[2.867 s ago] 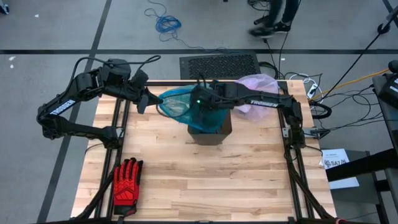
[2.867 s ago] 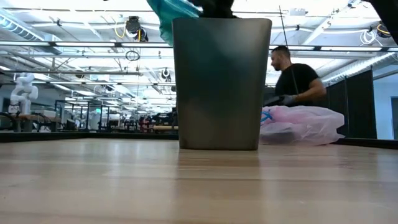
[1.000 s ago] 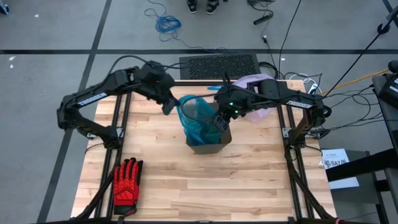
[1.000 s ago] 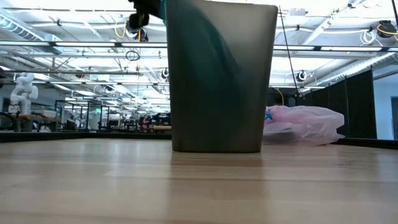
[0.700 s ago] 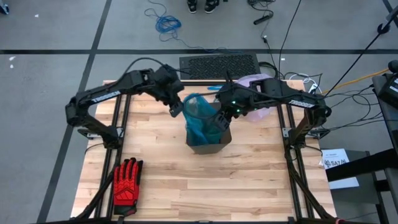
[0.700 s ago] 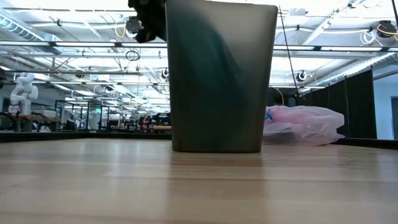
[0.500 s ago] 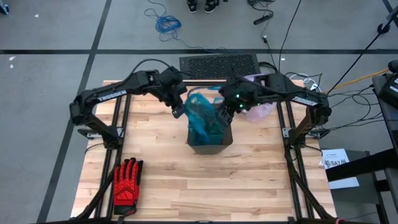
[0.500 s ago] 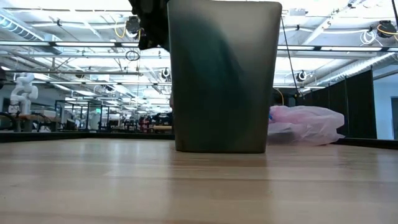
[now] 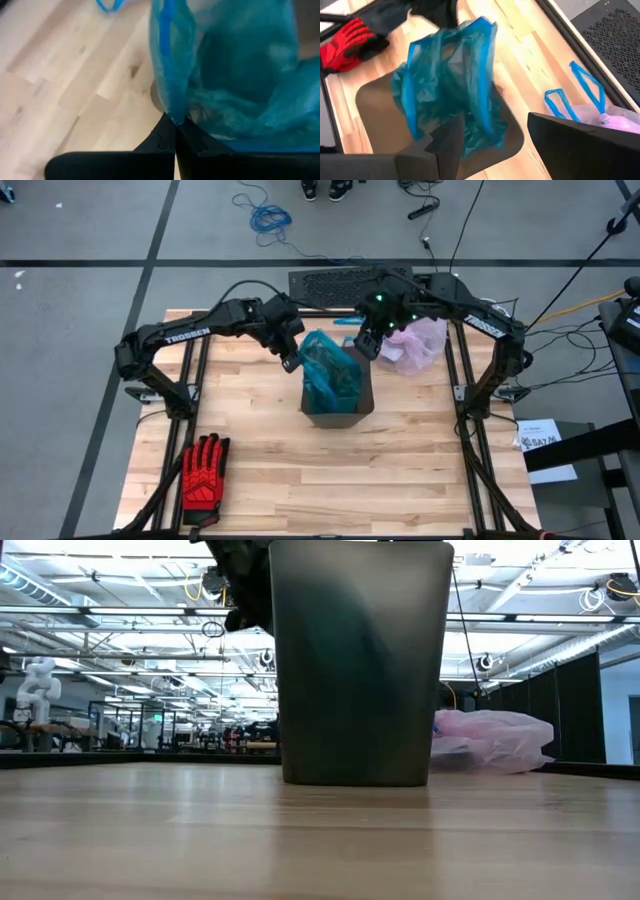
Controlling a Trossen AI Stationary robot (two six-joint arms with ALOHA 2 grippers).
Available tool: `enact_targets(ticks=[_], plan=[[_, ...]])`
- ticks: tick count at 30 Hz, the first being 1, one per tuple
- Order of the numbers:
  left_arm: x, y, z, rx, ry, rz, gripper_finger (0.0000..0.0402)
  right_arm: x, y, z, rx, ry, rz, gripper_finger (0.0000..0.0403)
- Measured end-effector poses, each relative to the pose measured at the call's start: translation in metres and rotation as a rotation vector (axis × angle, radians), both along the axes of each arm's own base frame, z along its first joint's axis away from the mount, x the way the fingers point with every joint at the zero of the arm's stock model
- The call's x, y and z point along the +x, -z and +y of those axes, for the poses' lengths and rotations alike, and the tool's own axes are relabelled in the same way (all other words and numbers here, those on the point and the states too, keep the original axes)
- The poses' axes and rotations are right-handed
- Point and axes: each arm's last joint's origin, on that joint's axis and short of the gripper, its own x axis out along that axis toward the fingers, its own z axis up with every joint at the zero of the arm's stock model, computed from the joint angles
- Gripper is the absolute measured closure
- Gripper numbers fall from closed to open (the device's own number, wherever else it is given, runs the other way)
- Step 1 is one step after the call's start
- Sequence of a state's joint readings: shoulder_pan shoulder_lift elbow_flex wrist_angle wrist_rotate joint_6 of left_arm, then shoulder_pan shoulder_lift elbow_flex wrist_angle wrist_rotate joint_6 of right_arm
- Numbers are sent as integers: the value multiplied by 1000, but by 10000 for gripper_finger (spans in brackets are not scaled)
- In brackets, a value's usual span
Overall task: Place trash/remove bag and relplace
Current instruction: Insert the blue trash bag into the trash bin
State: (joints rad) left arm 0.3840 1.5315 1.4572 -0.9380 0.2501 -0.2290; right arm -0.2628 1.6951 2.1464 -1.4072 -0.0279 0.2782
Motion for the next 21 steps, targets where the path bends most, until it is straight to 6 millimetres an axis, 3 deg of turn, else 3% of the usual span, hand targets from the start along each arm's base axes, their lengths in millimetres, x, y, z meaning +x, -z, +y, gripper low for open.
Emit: enact_targets(ticks=[5, 9, 21], plan=[[-2, 15, -2, -49, 58, 27, 400, -3, -1, -15, 24, 38, -21, 193], [-3, 17, -3, -68, 66, 36, 371, -4, -1, -17, 23, 44, -26, 193], [-33, -20, -8, 3, 25, -65, 229, 8, 6, -21, 93, -73, -44, 193]])
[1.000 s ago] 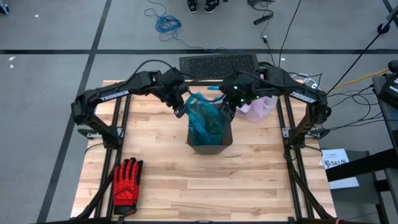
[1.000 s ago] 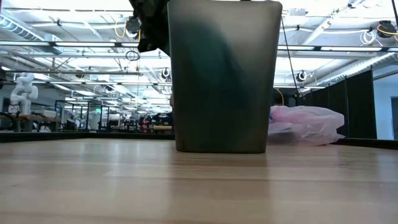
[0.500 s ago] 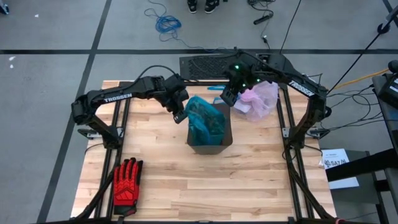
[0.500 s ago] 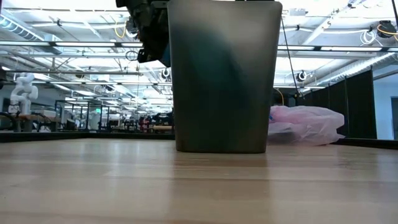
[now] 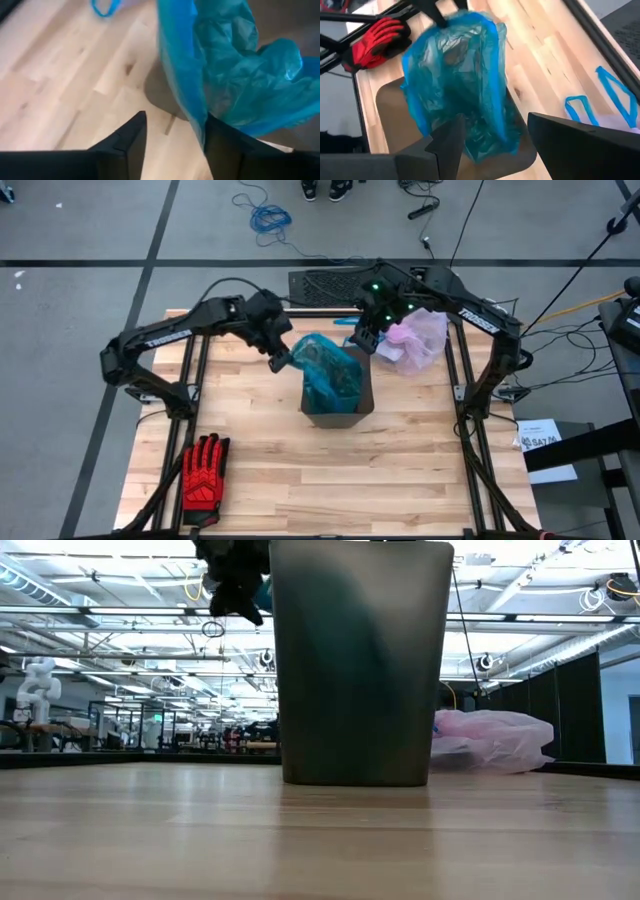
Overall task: Place trash/remove bag and relplace
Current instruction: Insert the blue trash bag into the trash bin
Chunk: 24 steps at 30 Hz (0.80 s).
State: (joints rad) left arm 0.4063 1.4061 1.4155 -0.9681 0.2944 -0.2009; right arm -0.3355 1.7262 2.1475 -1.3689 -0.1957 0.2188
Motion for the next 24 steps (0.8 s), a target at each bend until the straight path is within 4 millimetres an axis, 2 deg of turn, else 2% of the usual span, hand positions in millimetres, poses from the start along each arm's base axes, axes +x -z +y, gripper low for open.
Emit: enact_targets(ticks=[6, 19, 21, 24], plan=[[-21, -15, 0, 66, -66, -16, 200, 9, 12, -11, -15, -55, 42, 193], [-43, -34, -6, 99, -85, -89, 198, 35, 41, -22, 6, -148, 94, 193], [-47, -41, -8, 120, -86, -142, 198, 36, 41, -22, 6, -148, 92, 193], [-47, -60, -10, 154, -61, -329, 198, 36, 41, -23, 2, -153, 92, 193]])
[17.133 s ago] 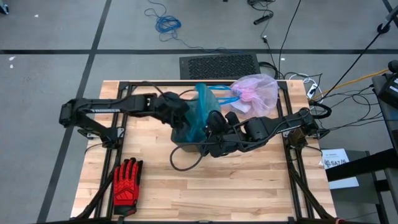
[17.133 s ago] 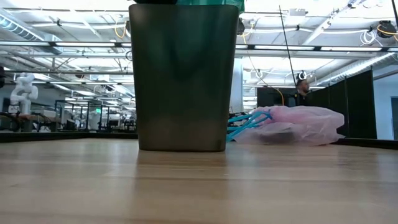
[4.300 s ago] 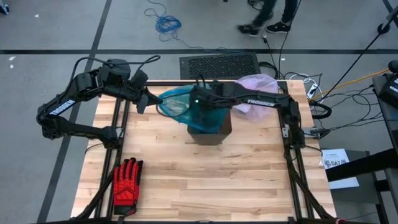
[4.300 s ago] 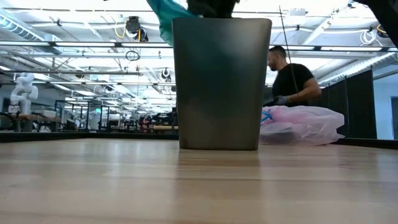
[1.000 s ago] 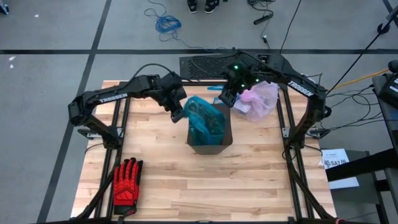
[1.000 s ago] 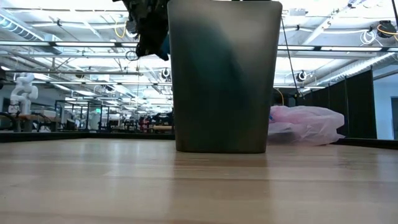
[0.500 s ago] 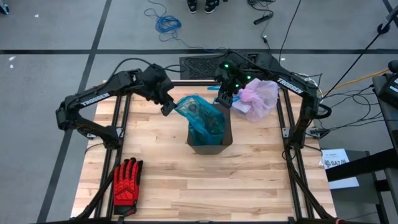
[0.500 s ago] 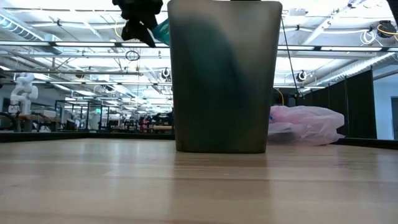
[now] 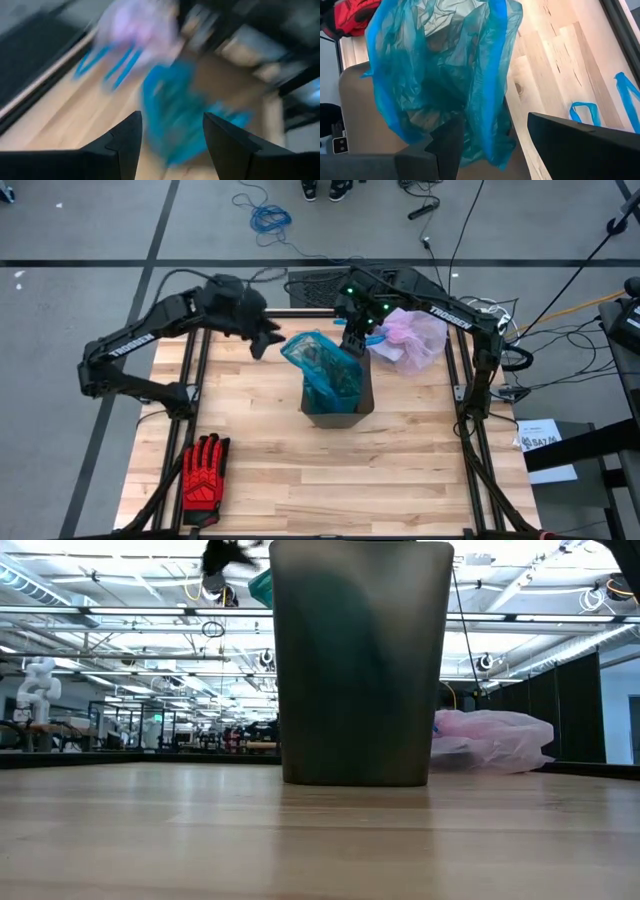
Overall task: Place trash/remove bag and relplace
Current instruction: Insert the blue trash bag into the trash bin
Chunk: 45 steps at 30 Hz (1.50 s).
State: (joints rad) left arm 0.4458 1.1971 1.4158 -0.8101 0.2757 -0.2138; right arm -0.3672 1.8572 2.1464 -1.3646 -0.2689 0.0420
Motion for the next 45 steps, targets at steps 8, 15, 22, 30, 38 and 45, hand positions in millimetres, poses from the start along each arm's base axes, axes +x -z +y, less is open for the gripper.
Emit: enact_targets(ticks=[8, 15, 22, 30, 38, 45], plan=[[37, 10, 5, -141, 116, -72, 251, 9, 13, -3, -1, -22, 49, 193], [53, 39, 7, -173, 154, 97, 364, 15, 20, -1, -2, -43, 66, 204], [52, 43, 9, -144, 125, 139, 395, 16, 22, 1, -49, -41, 83, 314], [50, 44, 9, -121, 119, 164, 400, 11, 20, 14, -7, -18, 126, 316], [49, 45, 8, -123, 115, 178, 401, 18, 26, 38, -45, -35, 171, 197], [49, 45, 8, -125, 114, 180, 401, 23, 66, 40, -127, 37, 316, 187]])
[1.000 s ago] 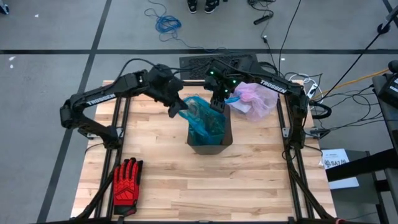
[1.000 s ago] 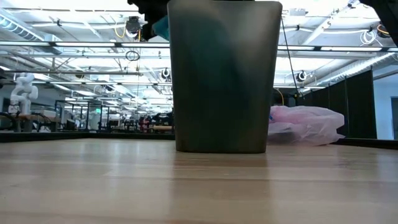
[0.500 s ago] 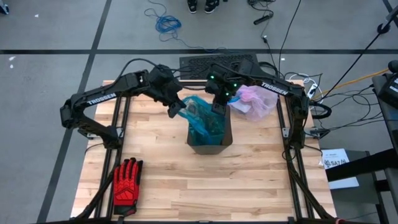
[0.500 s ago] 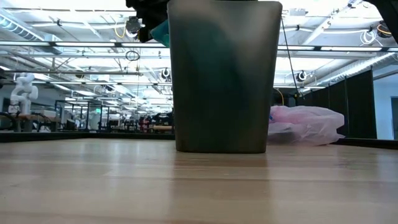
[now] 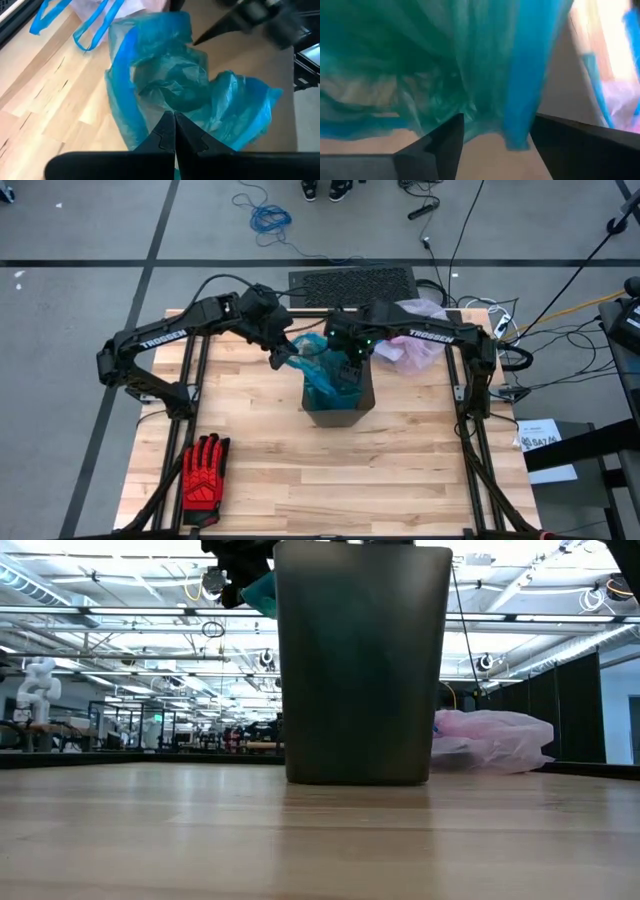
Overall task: Place trash/remove bag and relplace
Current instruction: Insert the blue trash bag into the trash bin
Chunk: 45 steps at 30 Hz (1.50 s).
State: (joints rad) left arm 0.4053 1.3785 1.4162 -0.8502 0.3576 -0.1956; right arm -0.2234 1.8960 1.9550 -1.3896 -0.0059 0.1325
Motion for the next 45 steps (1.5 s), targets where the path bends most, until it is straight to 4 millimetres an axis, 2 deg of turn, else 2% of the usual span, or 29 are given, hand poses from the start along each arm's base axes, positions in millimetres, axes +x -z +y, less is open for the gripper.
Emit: enact_targets(ticks=[4, 7, 10, 12, 18, 21, 29, 45], plan=[[0, 0, 0, -3, 0, 7, 401, 0, 21, -1, -11, 14, 52, 226], [-1, 1, 0, -8, -4, 9, 401, 0, 27, 2, 15, 4, 77, 282], [-1, 1, 0, -9, -4, 9, 401, -4, 21, 6, 13, -3, 56, 366], [-1, 1, 0, -10, -4, 8, 401, -11, 6, 8, 7, 4, 19, 390], [0, 0, 0, -8, -1, -2, 401, -38, -37, 1, 62, 104, -86, 401], [1, -1, 0, -4, -2, -10, 401, -51, -49, -8, 100, 174, -122, 402], [0, 0, 2, 38, -46, 11, 401, -64, -45, -33, 141, 339, -60, 403], [1, 2, 4, 73, -90, 40, 402, -82, -47, -65, 263, 603, -82, 403]])
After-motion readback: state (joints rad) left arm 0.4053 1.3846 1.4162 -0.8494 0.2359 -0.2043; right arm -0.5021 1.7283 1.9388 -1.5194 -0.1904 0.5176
